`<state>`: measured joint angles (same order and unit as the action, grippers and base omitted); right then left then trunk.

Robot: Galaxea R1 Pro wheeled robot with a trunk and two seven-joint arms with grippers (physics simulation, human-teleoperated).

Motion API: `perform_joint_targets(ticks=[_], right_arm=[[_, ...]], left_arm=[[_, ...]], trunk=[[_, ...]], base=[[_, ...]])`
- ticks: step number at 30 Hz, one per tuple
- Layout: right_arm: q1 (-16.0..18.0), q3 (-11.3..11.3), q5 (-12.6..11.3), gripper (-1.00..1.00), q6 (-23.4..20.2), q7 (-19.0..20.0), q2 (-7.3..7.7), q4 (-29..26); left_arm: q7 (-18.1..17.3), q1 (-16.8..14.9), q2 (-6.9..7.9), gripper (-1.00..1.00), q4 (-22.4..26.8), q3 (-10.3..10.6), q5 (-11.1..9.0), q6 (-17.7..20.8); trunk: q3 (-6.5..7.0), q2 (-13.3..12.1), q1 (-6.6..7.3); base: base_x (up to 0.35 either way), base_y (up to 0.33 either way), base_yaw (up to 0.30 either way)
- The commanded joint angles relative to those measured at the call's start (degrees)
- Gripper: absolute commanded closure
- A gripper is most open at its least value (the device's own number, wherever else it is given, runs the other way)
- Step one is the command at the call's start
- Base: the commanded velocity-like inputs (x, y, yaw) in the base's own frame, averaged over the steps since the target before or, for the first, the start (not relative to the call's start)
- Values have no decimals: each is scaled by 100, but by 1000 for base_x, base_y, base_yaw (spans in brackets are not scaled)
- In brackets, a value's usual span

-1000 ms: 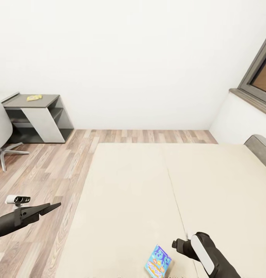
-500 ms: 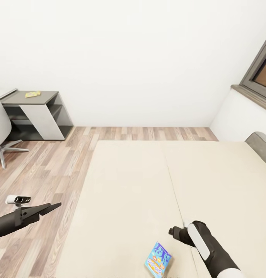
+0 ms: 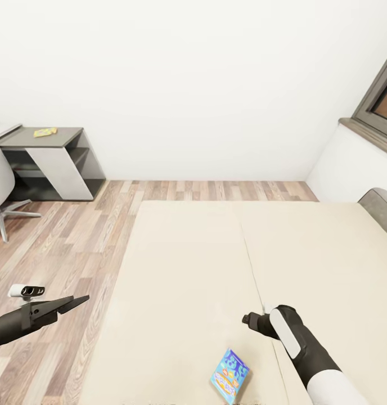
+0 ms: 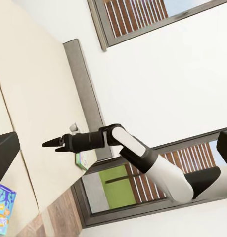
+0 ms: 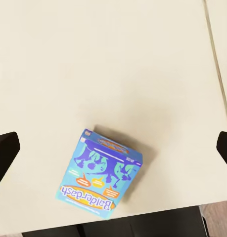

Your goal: Put all the toys in the child's room - the three board games (two on the bed and one on the table), the two jigsaw puzzles on the table, and the tennis ball on the table - inside the toy box on the table in the child's room.

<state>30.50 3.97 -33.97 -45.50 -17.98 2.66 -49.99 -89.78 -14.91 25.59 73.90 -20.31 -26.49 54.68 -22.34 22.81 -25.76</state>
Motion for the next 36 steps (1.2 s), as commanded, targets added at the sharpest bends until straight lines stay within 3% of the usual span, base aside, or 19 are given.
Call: perform_joint_targets(ticks=[1,20,29,36], right_arm=[[14,24,-58,-100,-11,-57,7,-5],[61,91,-48,-100,-49,-81,60,14],[62,178,-46,-100,-338,-138,19,14],[62,185,-43,-100,-388,-134,69,235]], left_arm=[[-22,-3,1,-100,2,1,3,61],[-22,-3,7,-100,2,1,19,58],[-22,-3,-16,-100,2,11,32,53],[-22,-3,1,-100,-4,4,38,52]], trunk=[[-19,11,-3],[-198,11,-3],[-283,11,-3],[-349,11,-3]], base=[[0,0,0],[0,0,0],[0,0,0],[0,0,0]])
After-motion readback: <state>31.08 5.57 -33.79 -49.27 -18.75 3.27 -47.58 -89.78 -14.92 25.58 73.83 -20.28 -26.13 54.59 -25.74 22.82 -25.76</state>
